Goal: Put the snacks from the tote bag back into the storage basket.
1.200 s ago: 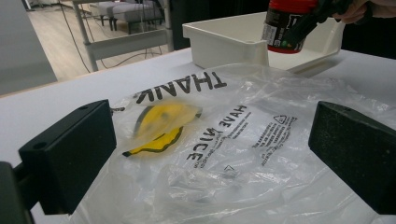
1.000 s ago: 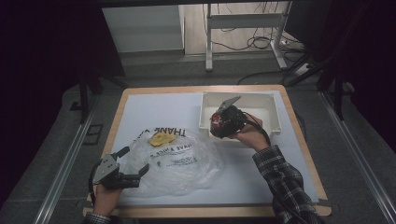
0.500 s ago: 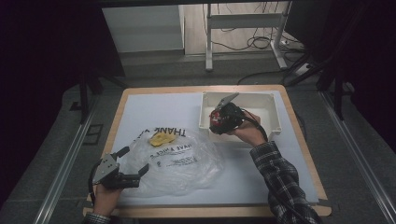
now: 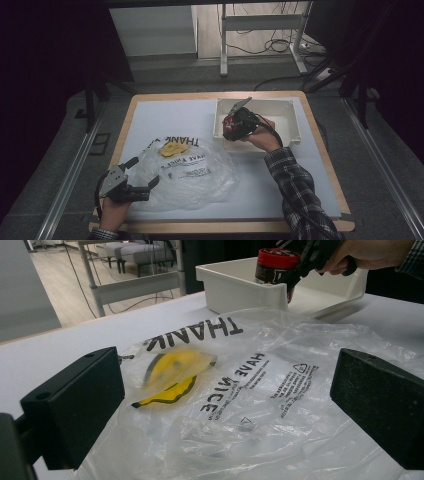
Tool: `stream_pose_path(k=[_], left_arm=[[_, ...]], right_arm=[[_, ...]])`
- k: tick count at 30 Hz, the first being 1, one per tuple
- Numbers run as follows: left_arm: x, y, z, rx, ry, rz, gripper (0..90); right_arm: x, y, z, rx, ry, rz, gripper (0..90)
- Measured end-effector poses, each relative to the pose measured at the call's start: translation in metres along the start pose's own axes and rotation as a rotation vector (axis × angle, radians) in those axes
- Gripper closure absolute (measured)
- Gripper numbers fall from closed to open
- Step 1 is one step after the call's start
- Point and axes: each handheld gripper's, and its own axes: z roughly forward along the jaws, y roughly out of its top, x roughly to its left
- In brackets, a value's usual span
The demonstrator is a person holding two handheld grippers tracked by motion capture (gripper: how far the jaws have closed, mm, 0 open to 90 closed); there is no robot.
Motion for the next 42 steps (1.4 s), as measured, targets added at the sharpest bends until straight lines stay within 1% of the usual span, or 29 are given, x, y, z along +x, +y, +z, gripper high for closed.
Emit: stream_pose_path(k=[3, 9, 13, 22, 24, 26, 29, 35, 42], left_arm=[[0.0, 0.0, 0.0, 0.0, 0.0, -0.001, 0.8], [0.0, 0.0, 0.0, 0.0, -0.001, 0.0, 0.8], [0.0, 0.0, 0.0, 0.0, 0.0, 0.0, 0.8], [0.0, 0.0, 0.0, -0.003, -0.001, -0.001, 0.9], [0.0, 0.0, 0.0, -0.003, -0.001, -0.002, 0.9], [0.001, 0.0, 0.0, -0.003, -0.001, -0.003, 0.9], [0.001, 0.0, 0.0, -0.003, -0.001, -0.003, 0.9], [0.001, 0.0, 0.0, -0.004, -0.002, -0.004, 0.9], [0.001, 0.0, 0.0, -0.004, -0.002, -0.004, 0.9]], right_arm=[[-0.002, 0.001, 0.003, 0.003, 0.002, -0.011, 25.5], [-0.009, 0.002, 0.01, 0.004, 0.009, -0.011, 25.5], [-0.014, 0.002, 0.018, 0.015, 0.015, -0.013, 25.5], [-0.02, 0.0, 0.03, 0.023, 0.021, -0.018, 25.5], [-0.022, -0.001, 0.033, 0.029, 0.027, -0.028, 25.5], [-0.023, -0.001, 0.035, 0.029, 0.026, -0.034, 25.4], [-0.025, -0.001, 0.037, 0.024, 0.029, -0.031, 25.4], [-0.027, -0.001, 0.04, 0.033, 0.031, -0.031, 25.4], [-0.031, 0.0, 0.045, 0.033, 0.044, -0.033, 25.5]])
